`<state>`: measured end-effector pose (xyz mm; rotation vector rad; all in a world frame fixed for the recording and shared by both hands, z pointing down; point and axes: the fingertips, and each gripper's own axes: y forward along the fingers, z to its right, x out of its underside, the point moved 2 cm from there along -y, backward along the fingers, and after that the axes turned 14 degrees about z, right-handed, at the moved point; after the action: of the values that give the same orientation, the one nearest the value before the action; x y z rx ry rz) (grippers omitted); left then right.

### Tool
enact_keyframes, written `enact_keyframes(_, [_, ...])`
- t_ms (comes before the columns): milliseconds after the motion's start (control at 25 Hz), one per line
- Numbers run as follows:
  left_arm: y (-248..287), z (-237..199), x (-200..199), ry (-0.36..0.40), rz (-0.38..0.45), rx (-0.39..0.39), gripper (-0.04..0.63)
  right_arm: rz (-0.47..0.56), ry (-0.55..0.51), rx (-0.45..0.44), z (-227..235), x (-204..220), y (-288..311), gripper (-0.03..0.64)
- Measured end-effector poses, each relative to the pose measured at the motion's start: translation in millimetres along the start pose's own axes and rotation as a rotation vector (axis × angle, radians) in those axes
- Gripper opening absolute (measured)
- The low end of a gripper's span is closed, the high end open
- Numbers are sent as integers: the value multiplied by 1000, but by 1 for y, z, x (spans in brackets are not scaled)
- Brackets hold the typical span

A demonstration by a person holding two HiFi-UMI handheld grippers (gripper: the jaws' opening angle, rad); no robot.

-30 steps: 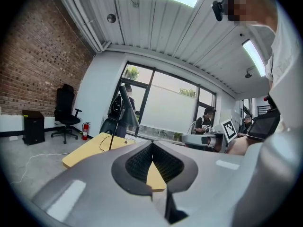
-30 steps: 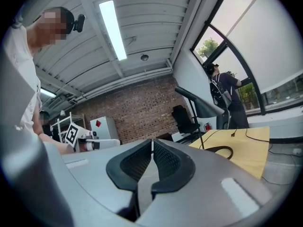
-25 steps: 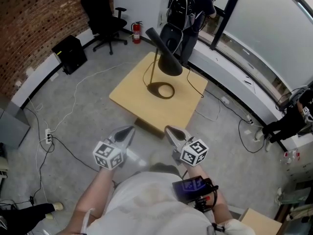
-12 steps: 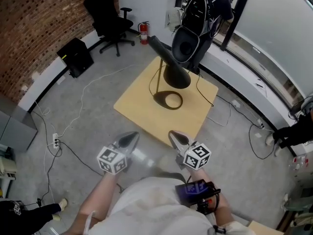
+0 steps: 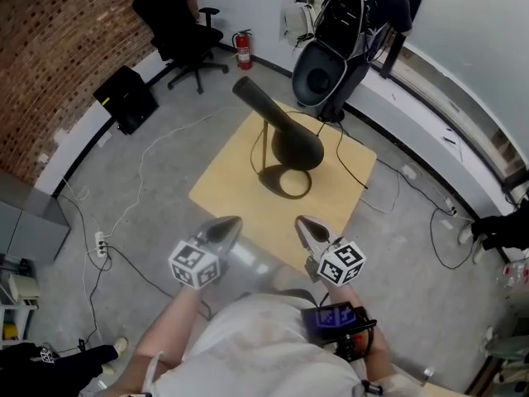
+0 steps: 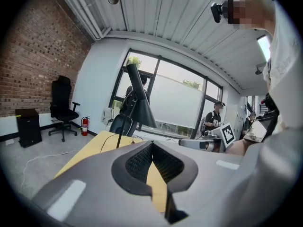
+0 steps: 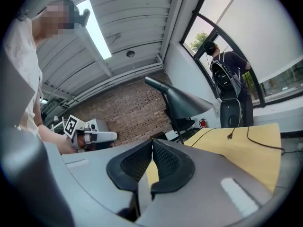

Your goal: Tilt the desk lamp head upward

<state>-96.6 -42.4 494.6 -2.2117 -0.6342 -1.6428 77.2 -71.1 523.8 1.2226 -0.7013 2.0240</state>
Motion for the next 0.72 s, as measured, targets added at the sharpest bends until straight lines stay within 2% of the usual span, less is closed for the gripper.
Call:
enact_keyframes(240, [37,-23,-16,-25,5,-2,2,28,-11,39,40,-18,19,18])
enact_keyframes(360, [60,-30,-23,-15,12,0,2,32,-10,63,65,-24,18,17])
enact_keyframes(720, [82,-61,-52,7,31,4,2,70,-6,118,86,-39,29,15])
